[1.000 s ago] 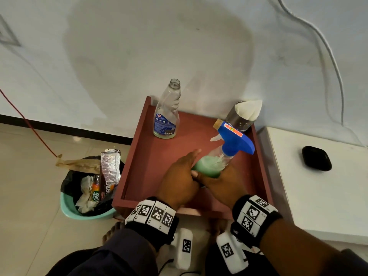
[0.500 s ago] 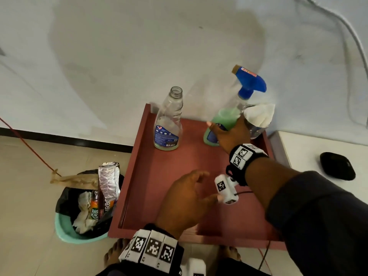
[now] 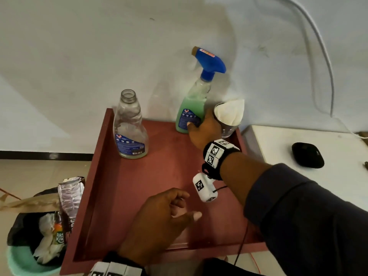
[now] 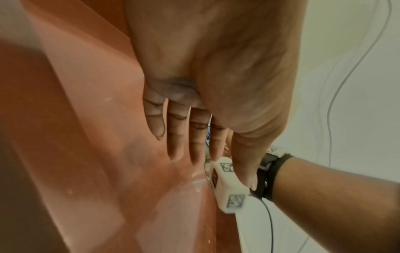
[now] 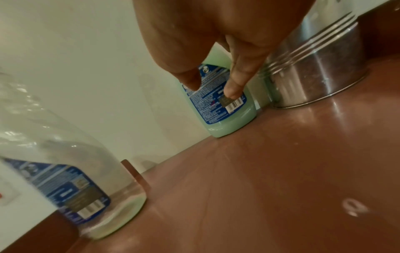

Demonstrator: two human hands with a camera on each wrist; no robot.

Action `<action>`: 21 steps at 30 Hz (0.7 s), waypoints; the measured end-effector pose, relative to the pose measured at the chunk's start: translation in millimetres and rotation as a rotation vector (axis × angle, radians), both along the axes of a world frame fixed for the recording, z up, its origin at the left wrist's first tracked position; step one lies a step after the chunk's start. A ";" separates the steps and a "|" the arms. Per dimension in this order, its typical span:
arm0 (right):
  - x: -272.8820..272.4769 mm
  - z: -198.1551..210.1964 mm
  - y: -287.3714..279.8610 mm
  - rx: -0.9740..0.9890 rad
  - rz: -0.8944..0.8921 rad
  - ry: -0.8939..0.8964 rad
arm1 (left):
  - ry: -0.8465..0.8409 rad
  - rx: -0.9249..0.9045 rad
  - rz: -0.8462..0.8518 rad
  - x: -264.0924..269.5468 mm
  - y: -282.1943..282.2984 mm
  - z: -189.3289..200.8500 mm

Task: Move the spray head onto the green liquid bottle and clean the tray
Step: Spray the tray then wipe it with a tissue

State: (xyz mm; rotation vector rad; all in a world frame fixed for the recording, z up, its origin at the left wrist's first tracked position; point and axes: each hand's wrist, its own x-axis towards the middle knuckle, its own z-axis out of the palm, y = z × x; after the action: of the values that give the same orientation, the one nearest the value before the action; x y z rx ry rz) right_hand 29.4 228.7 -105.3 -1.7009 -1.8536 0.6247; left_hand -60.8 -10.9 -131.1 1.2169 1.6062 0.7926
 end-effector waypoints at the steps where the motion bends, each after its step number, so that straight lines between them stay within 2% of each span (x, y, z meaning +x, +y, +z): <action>1: 4.0 2.0 -4.7 -0.013 0.014 -0.017 | -0.005 0.012 0.005 -1.7 -0.6 -1.1; 4: 25.0 17.3 -15.6 -0.026 0.021 -0.044 | -0.010 0.011 0.006 -4.1 -1.3 -1.7; 6: 43.5 32.0 -11.8 0.022 -0.040 -0.095 | -0.014 0.017 0.000 -5.4 -1.4 -1.7; 9: 70.9 49.0 9.0 0.082 -0.155 -0.172 | -0.018 0.035 -0.008 -6.2 -1.1 -2.0; 12: 102.6 51.1 33.6 0.060 -0.249 -0.232 | -0.001 0.040 -0.008 4.3 3.7 -2.3; 14: 121.7 45.0 52.3 0.011 -0.250 -0.363 | 0.006 0.040 -0.012 18.5 10.4 -2.9; 17: 117.8 40.8 66.7 0.009 -0.189 -0.508 | 0.002 0.046 -0.020 20.4 12.0 -4.8; 21: 108.7 40.1 72.7 -0.059 -0.225 -0.513 | -0.008 0.047 -0.019 15.4 11.2 -6.1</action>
State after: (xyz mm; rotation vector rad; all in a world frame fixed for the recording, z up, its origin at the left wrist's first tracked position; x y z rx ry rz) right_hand 138.1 301.4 -65.2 -2.2245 -1.9366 0.1568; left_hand -45.4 0.4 -137.2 1.2593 1.5756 0.8265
